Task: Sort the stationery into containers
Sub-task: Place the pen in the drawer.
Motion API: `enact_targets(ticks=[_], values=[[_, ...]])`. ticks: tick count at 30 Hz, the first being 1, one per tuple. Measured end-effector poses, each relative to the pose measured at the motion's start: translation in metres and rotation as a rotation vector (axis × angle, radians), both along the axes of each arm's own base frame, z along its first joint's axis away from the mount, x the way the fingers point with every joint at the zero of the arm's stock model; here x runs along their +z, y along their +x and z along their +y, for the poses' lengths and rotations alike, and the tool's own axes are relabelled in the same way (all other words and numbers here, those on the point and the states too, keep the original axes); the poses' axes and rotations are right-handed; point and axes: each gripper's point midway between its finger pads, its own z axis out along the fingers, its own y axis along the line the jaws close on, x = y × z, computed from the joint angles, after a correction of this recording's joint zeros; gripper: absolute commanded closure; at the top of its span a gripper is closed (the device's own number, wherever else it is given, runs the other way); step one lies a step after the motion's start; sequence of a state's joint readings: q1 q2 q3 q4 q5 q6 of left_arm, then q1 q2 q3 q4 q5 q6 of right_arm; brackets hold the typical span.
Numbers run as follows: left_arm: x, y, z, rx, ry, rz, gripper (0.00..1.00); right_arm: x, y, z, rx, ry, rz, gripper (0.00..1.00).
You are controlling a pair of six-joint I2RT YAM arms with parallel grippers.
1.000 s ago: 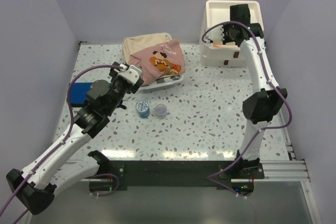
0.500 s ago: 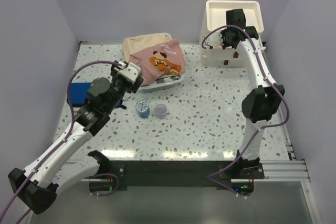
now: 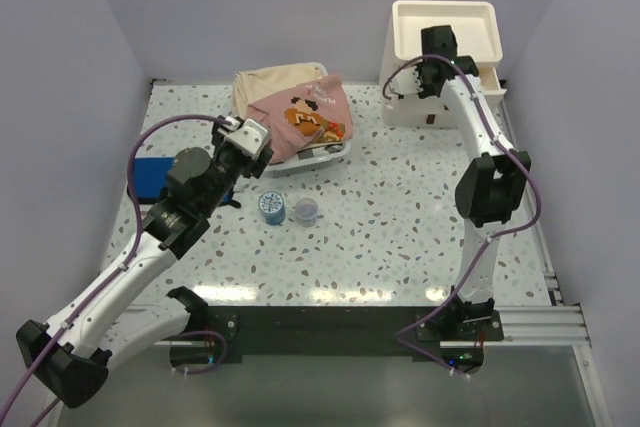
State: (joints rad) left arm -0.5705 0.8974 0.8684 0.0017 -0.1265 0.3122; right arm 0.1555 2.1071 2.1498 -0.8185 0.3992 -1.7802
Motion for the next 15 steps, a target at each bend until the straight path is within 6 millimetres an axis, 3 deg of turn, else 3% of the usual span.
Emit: enact_targets(ticks=[10,13,15], values=[[-0.005,-0.001,-0.004,-0.018,-0.008,0.023,0.30,0.014,0.003,-0.005,-0.039,-0.007,-0.088,0.40],[-0.005,-0.001,-0.005,-0.023,-0.015,0.028,0.30,0.025,-0.006,-0.004,-0.068,0.009,-0.131,0.60],[-0.005,-0.001,-0.007,-0.029,-0.022,0.031,0.31,0.038,-0.015,-0.003,-0.097,0.036,-0.179,0.80]])
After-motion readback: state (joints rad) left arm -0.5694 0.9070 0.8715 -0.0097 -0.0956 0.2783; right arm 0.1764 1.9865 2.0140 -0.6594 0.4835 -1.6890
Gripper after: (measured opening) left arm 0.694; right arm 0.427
